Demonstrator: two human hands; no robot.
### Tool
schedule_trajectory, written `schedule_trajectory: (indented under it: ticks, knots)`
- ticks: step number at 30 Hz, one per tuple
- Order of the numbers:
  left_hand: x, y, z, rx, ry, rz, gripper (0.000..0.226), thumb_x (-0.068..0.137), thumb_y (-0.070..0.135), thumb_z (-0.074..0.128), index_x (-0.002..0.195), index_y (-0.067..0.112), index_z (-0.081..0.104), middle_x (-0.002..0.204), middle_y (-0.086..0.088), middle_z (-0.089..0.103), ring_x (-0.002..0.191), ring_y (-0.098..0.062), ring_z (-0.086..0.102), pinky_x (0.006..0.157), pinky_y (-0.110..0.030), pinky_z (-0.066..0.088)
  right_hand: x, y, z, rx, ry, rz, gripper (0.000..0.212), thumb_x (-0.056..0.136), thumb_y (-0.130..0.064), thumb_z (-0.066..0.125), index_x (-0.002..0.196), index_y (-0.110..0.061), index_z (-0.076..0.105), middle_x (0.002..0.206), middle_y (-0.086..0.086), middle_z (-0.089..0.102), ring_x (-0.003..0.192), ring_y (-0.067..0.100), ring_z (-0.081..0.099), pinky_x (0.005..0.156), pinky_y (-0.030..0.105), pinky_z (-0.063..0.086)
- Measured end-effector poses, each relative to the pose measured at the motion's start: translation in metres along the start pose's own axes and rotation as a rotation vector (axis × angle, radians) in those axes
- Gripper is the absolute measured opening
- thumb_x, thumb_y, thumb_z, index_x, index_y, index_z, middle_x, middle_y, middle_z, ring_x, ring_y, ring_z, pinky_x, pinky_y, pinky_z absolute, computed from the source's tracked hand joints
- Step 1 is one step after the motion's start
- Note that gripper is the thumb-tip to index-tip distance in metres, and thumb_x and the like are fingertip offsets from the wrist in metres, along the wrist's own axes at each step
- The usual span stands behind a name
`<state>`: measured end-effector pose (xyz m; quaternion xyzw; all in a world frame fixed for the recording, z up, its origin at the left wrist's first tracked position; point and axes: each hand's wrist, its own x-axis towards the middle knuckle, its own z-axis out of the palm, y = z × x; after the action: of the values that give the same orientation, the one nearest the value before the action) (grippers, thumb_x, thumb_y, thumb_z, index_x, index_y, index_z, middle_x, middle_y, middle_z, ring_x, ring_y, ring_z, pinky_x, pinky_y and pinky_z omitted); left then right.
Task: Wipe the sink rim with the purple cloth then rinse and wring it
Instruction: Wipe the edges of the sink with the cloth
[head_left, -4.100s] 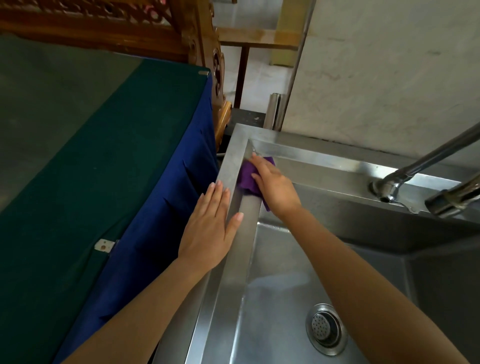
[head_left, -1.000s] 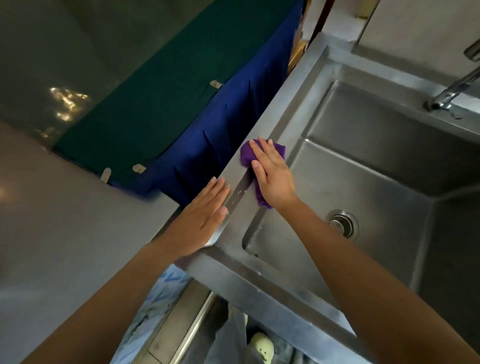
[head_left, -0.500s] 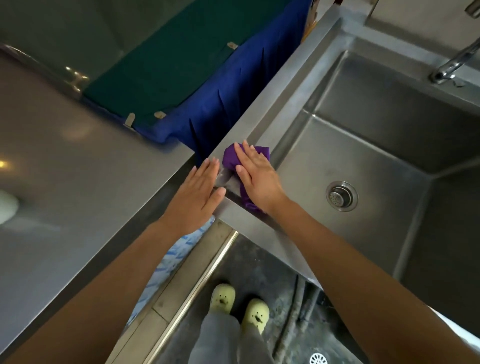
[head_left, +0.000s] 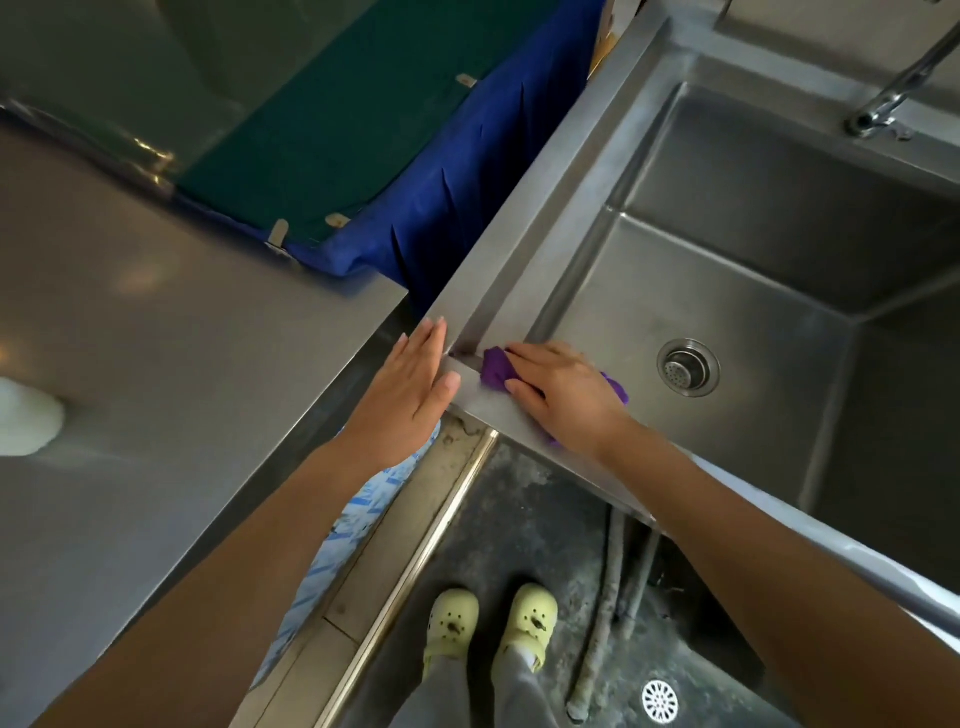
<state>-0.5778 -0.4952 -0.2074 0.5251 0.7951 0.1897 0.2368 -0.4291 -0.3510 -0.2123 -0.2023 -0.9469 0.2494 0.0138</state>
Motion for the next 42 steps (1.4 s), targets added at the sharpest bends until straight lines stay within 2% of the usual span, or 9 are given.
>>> schedule_trajectory:
  ticks: [6, 10, 13, 17, 22, 29, 33, 38, 42]
  knots:
    - [-0.005, 0.005, -0.007, -0.089, -0.036, -0.004, 0.069, 0.091, 0.049, 0.008, 0.148, 0.011, -0.002, 0.157, 0.000, -0.005, 0.129, 0.007, -0.018, 0.097, 0.002, -0.019, -0.004, -0.007, -0.012, 0.060, 0.270, 0.153, 0.030, 0.095, -0.021, 0.050, 0.123, -0.015, 0.060, 0.125, 0.010, 0.053, 0.104, 0.026, 0.056, 0.086, 0.035, 0.047]
    - [-0.004, 0.002, -0.003, -0.067, 0.011, 0.023, 0.077, 0.088, 0.058, 0.003, 0.148, 0.009, -0.001, 0.157, 0.000, -0.003, 0.132, 0.005, -0.016, 0.100, -0.001, -0.020, 0.063, -0.028, -0.005, 0.201, 0.482, 0.340, 0.033, 0.095, -0.017, 0.046, 0.126, -0.014, 0.057, 0.124, 0.011, 0.051, 0.109, 0.029, 0.054, 0.095, 0.038, 0.045]
    - [0.000, -0.005, 0.003, -0.049, 0.032, 0.014, 0.084, 0.080, 0.061, -0.001, 0.148, 0.010, 0.000, 0.157, 0.001, -0.004, 0.136, 0.002, -0.014, 0.107, -0.008, -0.017, 0.078, -0.033, 0.011, 0.154, 0.427, 0.419, 0.037, 0.095, -0.021, 0.046, 0.130, -0.012, 0.053, 0.124, 0.014, 0.051, 0.107, 0.033, 0.049, 0.096, 0.041, 0.042]
    - [0.003, -0.009, 0.010, 0.001, 0.051, 0.030, 0.081, 0.083, 0.055, -0.001, 0.147, 0.006, 0.000, 0.158, -0.008, 0.003, 0.144, -0.008, -0.007, 0.117, -0.026, -0.009, 0.035, -0.029, 0.018, 0.006, 0.212, 0.181, 0.032, 0.094, -0.026, 0.049, 0.122, -0.018, 0.060, 0.111, 0.007, 0.056, 0.099, 0.029, 0.047, 0.086, 0.037, 0.041]
    - [0.003, -0.012, 0.012, 0.156, 0.034, 0.070, 0.091, 0.076, 0.068, -0.020, 0.145, 0.010, -0.005, 0.158, -0.006, -0.003, 0.144, -0.012, -0.012, 0.116, -0.027, -0.013, -0.002, -0.005, -0.015, -0.095, -0.033, 0.143, 0.030, 0.095, -0.030, 0.047, 0.116, -0.016, 0.063, 0.108, 0.006, 0.054, 0.103, 0.025, 0.048, 0.086, 0.033, 0.039]
    - [0.001, -0.013, 0.020, 0.453, 0.084, 0.103, 0.080, 0.092, 0.060, 0.002, 0.146, 0.002, 0.015, 0.155, -0.017, 0.012, 0.144, -0.028, 0.005, 0.115, -0.035, -0.005, 0.041, -0.003, -0.022, 0.105, 0.359, 0.348, 0.035, 0.094, -0.023, 0.049, 0.128, -0.018, 0.055, 0.115, 0.015, 0.055, 0.106, 0.034, 0.051, 0.088, 0.038, 0.044]
    - [0.003, -0.013, 0.020, 0.477, 0.086, 0.105, 0.076, 0.093, 0.056, 0.005, 0.145, 0.002, 0.016, 0.155, -0.017, 0.015, 0.144, -0.027, 0.008, 0.116, -0.035, -0.003, 0.075, -0.013, -0.002, 0.106, 0.223, 0.280, 0.041, 0.096, -0.028, 0.044, 0.137, -0.020, 0.045, 0.130, 0.012, 0.046, 0.116, 0.032, 0.043, 0.102, 0.042, 0.037]
    - [0.002, -0.015, 0.020, 0.494, 0.073, 0.091, 0.077, 0.093, 0.057, 0.003, 0.145, 0.003, 0.016, 0.155, -0.017, 0.015, 0.144, -0.027, 0.009, 0.116, -0.037, -0.002, -0.005, -0.003, 0.008, 0.008, 0.150, 0.186, 0.035, 0.096, -0.031, 0.044, 0.130, -0.029, 0.053, 0.118, 0.001, 0.053, 0.103, 0.025, 0.043, 0.091, 0.037, 0.035]
    - [0.002, -0.008, 0.022, 0.459, 0.072, 0.054, 0.080, 0.087, 0.061, 0.001, 0.147, 0.007, 0.002, 0.157, -0.013, -0.001, 0.144, -0.023, -0.008, 0.118, -0.037, -0.009, -0.057, 0.027, -0.004, -0.087, 0.164, 0.296, 0.030, 0.093, -0.030, 0.050, 0.119, -0.023, 0.063, 0.108, 0.007, 0.060, 0.093, 0.030, 0.050, 0.082, 0.040, 0.039]
